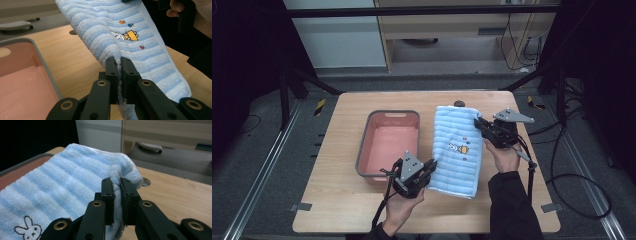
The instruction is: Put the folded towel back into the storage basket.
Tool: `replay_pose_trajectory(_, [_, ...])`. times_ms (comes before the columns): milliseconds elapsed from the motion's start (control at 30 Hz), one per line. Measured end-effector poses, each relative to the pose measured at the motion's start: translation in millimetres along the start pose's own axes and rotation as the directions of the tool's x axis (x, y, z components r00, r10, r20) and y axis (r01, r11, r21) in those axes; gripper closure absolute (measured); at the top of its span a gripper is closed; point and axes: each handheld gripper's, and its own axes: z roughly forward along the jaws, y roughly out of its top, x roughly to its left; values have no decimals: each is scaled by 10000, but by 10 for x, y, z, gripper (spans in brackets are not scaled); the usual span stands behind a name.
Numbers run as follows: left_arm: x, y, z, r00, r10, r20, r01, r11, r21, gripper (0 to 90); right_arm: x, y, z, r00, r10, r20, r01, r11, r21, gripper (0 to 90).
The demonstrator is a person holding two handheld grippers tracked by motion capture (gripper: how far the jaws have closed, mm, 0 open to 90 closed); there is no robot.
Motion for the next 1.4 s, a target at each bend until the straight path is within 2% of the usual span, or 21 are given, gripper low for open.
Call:
replay_pose_trajectory(233, [91,104,-141,9998,-5,-191,-1,9996,-295,850,149,273,-18,9997,-230,-93,226,9989,-413,824])
replay_pose_trajectory(467, [190,161,-246,9991,51,-419,-69,9991,-417,850,271,415,41,9988,-465,-162,456,9975,-538,824])
replay_pose_trajectory(900, [427,229,-471,9957,-81,-918,16,9975,-712,850,506,660,247,9965,-696,-462,663,9955,-684,825])
replay_pose_trajectory(1400, [703,250,-705,9886,-384,-1455,252,9955,-914,850,820,937,512,9906,-1010,-920,926,9915,-915,825])
